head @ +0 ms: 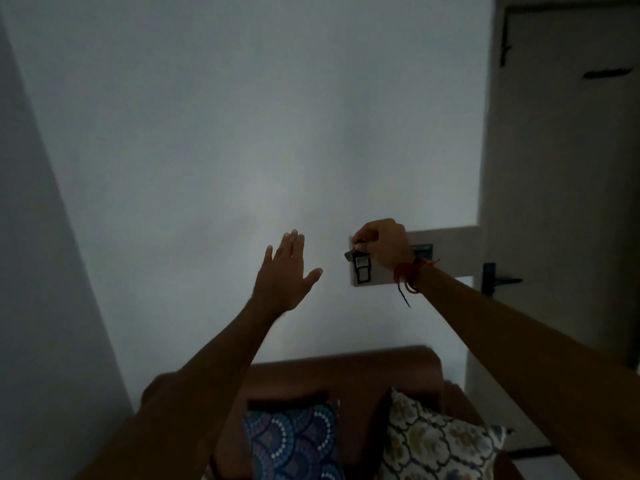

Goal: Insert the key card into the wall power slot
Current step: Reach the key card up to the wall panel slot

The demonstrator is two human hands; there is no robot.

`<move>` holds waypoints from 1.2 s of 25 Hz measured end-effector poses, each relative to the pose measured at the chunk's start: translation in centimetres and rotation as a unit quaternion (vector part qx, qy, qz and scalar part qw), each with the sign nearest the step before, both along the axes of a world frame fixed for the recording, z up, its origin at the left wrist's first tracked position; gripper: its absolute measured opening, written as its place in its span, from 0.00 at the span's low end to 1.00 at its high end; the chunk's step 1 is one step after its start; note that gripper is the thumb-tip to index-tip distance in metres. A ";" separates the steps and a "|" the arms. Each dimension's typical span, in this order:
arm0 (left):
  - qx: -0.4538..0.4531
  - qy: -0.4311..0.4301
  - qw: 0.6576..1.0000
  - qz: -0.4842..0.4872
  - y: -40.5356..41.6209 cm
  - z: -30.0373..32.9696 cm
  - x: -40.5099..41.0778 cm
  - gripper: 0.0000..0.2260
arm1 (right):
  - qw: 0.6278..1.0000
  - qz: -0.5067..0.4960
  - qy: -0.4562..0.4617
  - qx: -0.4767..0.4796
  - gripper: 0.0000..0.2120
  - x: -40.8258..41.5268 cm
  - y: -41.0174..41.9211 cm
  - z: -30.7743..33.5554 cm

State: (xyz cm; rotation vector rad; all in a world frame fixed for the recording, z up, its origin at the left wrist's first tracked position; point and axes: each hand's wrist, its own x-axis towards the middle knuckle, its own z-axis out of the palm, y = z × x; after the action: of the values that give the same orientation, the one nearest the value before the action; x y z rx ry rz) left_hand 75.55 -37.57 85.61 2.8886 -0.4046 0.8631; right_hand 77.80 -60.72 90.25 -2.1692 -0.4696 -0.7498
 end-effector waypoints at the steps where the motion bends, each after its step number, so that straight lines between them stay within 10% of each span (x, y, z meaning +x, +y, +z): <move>1: 0.006 0.004 1.000 -0.005 -1.2 -0.3 1.1 0.37 | 1.000 -0.002 0.006 0.000 0.07 0.9 -1.1 -0.4; 30: -0.010 0.052 0.996 -0.077 -23.8 -5.7 38.8 0.40 | 0.995 -0.100 0.021 -0.003 0.06 35.3 -25.5 -6.0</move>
State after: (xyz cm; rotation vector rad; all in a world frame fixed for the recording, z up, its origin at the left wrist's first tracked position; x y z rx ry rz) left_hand 114.36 -61.34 79.88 2.8236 -0.5957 0.6860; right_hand 113.10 -86.26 84.23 -2.2567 -0.2345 -0.8084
